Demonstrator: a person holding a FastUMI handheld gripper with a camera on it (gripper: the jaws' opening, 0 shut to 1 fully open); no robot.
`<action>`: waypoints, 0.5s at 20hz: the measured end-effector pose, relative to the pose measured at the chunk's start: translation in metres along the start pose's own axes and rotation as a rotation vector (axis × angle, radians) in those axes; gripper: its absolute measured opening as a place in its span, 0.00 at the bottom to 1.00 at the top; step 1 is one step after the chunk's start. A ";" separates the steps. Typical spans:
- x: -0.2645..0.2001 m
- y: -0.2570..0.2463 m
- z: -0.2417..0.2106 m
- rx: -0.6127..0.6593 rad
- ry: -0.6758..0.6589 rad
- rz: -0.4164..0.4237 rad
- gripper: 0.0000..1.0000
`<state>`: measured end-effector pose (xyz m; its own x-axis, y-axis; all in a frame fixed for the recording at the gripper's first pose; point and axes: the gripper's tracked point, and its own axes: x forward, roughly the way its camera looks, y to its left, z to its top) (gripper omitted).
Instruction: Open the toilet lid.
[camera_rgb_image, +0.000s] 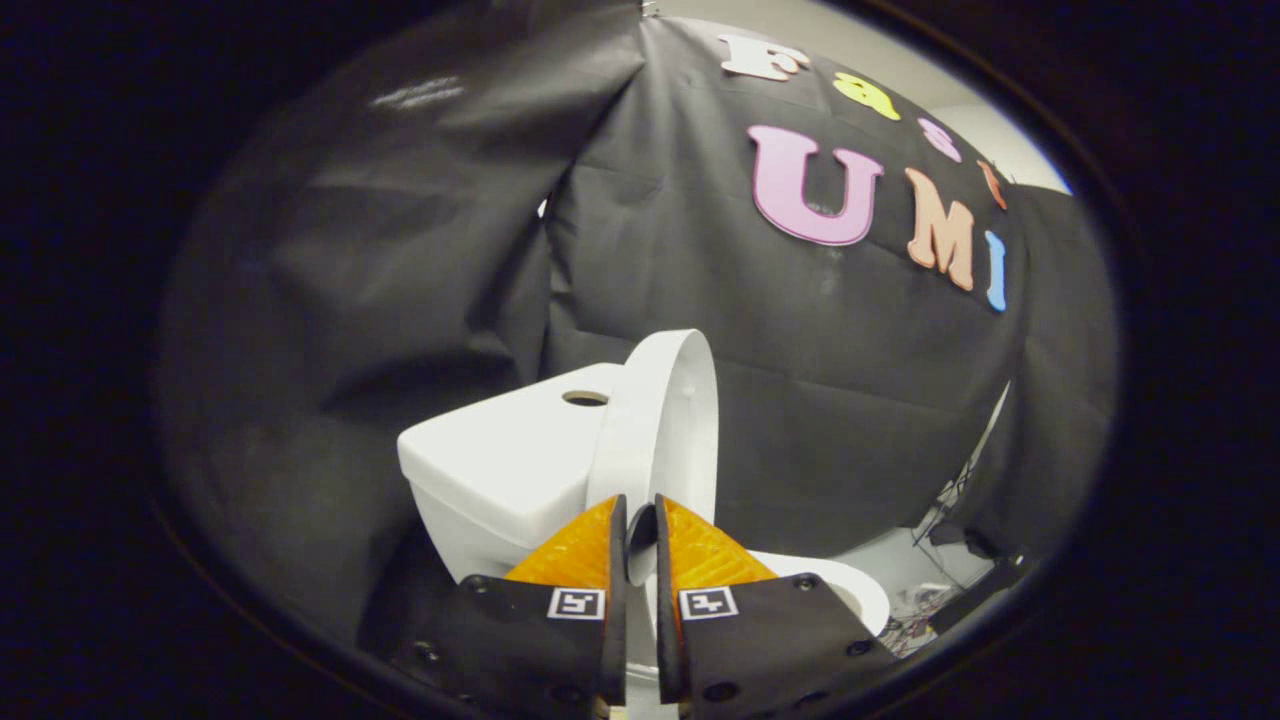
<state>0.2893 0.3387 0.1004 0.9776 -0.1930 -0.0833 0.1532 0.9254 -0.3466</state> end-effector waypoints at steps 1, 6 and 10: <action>-0.001 0.001 0.001 -0.038 0.002 0.002 0.13; -0.011 0.018 0.022 -0.159 -0.077 0.042 0.60; -0.028 0.040 0.033 -0.184 -0.110 0.133 0.98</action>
<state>0.2722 0.3916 0.1199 0.9988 -0.0281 -0.0407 0.0037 0.8635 -0.5044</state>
